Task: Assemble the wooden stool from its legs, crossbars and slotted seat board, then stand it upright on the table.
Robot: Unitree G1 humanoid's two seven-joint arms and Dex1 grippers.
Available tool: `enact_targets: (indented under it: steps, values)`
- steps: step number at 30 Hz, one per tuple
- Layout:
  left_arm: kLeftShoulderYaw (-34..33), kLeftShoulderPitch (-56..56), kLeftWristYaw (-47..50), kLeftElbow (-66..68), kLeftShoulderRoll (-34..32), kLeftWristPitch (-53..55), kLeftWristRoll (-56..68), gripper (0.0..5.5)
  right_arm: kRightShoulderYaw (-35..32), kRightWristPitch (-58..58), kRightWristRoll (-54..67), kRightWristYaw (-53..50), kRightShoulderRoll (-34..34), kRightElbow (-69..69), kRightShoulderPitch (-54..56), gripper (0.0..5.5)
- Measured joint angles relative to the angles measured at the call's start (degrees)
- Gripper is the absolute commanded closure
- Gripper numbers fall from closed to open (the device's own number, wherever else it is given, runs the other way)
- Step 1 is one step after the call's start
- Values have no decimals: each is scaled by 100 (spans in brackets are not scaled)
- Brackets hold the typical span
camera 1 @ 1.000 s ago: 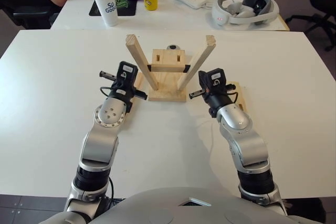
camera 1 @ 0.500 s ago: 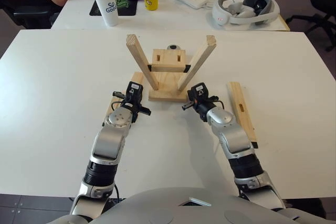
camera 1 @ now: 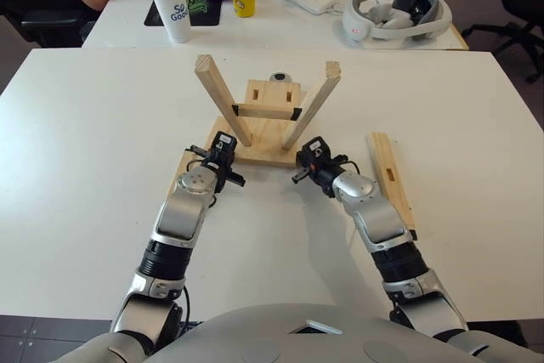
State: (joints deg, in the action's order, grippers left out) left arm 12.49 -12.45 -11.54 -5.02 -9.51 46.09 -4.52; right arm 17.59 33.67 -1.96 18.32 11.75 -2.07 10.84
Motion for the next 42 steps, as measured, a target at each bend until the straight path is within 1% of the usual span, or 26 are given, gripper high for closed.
enact_targets:
  steps: [9,13,20,24,27,29,30,32,34,37,40,42]
  values:
    - [-24,-373,-64,612,-335,-354,-73,548,383,295,-1,279,110,-594,-238,550]
    - [-24,-427,-83,726,-381,-474,-74,548,529,303,1,410,224,-702,-250,550]
    - [-64,-603,-87,1038,-401,-702,-144,548,613,310,121,989,263,-848,-322,550]
    - [-104,-794,-86,1248,-400,-839,-183,548,640,310,464,1354,132,-775,-341,550]
    - [-112,-901,-193,1267,-341,-970,-153,548,790,304,535,1481,8,-753,-341,550]
    - [145,-830,-464,1085,-114,-952,14,548,761,186,705,1524,-130,-1101,-193,550]
    - [235,-741,-551,950,-35,-907,59,548,705,154,741,1565,-90,-1302,-81,550]
    - [230,-546,-619,464,-176,-704,52,548,365,241,803,1684,351,-1690,-109,550]
    - [1,-313,-632,-260,-581,-412,-20,548,-138,502,1031,1803,808,-2118,-426,550]
    - [-313,23,-634,-1123,-1109,-24,-151,548,-773,914,1608,1974,1118,-2868,-616,550]
    - [-465,411,-722,-1719,-1580,285,-248,548,-1071,1253,2009,2127,1430,-3303,-651,550]
    - [-406,560,-1012,-2046,-1798,527,-170,548,-1210,1472,2246,2279,1718,-3496,-684,550]
